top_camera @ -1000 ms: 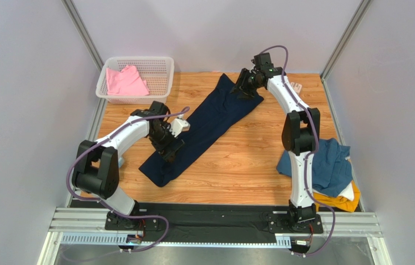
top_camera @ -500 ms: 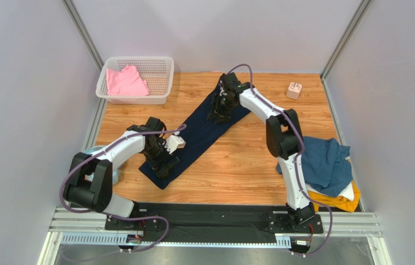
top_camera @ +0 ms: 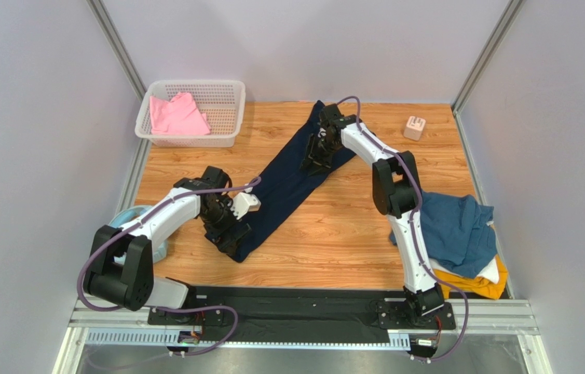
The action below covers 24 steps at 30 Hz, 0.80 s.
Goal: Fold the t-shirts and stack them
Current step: Rotate the tshirt 90 degrees
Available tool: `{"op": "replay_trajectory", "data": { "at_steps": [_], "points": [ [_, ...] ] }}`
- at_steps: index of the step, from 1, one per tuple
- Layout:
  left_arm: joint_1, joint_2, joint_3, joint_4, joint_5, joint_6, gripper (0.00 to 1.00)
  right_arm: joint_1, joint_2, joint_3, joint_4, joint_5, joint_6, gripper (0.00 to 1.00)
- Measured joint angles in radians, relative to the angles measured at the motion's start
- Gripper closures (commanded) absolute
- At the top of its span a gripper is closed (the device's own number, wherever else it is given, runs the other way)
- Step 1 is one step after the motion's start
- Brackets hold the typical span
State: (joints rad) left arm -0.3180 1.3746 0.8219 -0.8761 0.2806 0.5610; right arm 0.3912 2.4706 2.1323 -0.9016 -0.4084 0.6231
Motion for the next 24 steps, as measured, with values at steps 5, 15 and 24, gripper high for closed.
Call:
{"op": "replay_trajectory", "data": {
  "at_steps": [5,15,24],
  "points": [
    [-0.005,0.034,0.111,-0.061,0.080,-0.001,0.01,-0.027,-0.057,-0.106,0.019,-0.003,-0.010,0.54],
    [-0.131,0.109,0.400,-0.098,0.145,-0.035,0.00,-0.035,-0.240,-0.409,0.046,0.028,-0.033,0.53],
    [-0.451,0.161,0.303,-0.087,0.105,-0.080,0.00,-0.035,-0.208,-0.352,-0.002,0.028,-0.045,0.53]
  ]
}}
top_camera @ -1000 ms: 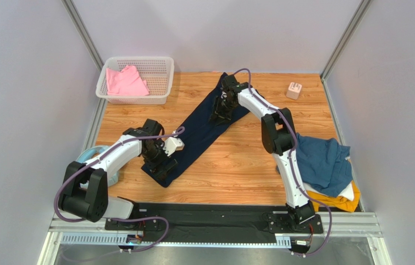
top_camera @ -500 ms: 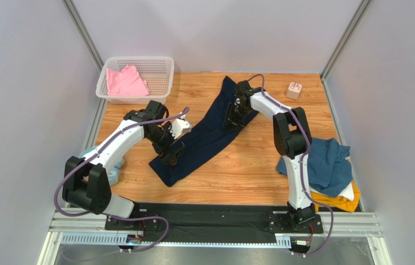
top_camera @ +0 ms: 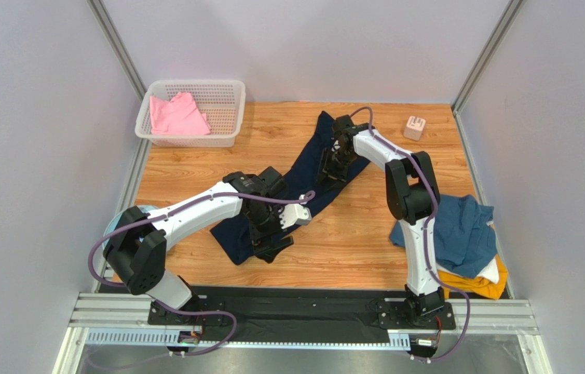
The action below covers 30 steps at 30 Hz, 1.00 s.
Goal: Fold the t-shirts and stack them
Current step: Rotate the tshirt 90 degrees
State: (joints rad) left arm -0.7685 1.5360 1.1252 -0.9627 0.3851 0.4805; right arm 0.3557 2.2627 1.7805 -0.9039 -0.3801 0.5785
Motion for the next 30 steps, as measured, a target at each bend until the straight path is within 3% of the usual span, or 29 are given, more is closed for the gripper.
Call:
{"op": "replay_trajectory", "data": {
  "at_steps": [10,16,23,30],
  "points": [
    [0.049,-0.011,-0.040,-0.014,0.043,-0.046,0.00,0.000,0.010,0.013,-0.011,-0.006,-0.001,0.54],
    [0.088,0.066,-0.039,0.050,0.038,-0.092,0.00,-0.005,-0.003,-0.015,0.013,-0.016,-0.002,0.54],
    [0.176,0.161,-0.041,0.070,0.004,-0.117,0.00,-0.005,-0.029,-0.058,0.056,-0.016,-0.004,0.55],
    [0.216,0.137,-0.090,0.074,-0.039,-0.109,0.00,-0.006,-0.037,-0.072,0.071,-0.017,-0.004,0.55]
  ]
}}
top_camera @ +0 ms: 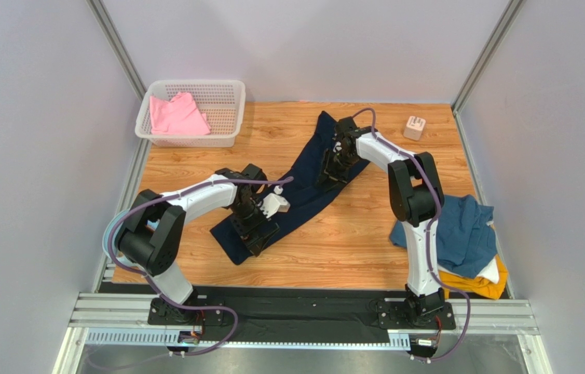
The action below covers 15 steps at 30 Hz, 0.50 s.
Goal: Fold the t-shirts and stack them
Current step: Rotate the tshirt 90 degrees
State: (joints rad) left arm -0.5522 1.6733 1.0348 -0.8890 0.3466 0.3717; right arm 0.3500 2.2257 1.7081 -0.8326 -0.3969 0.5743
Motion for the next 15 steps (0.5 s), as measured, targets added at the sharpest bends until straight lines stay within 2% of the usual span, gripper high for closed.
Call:
{"op": "replay_trajectory", "data": {
  "at_steps": [6,15],
  "points": [
    [0.053,-0.071,-0.098,-0.008,-0.061,0.057,0.00,-0.007,-0.001,-0.006,0.007,-0.015,0.000,0.56],
    [0.273,-0.164,-0.143,-0.061,-0.195,0.204,0.00,-0.016,-0.004,-0.021,0.018,-0.031,0.001,0.56]
  ]
}}
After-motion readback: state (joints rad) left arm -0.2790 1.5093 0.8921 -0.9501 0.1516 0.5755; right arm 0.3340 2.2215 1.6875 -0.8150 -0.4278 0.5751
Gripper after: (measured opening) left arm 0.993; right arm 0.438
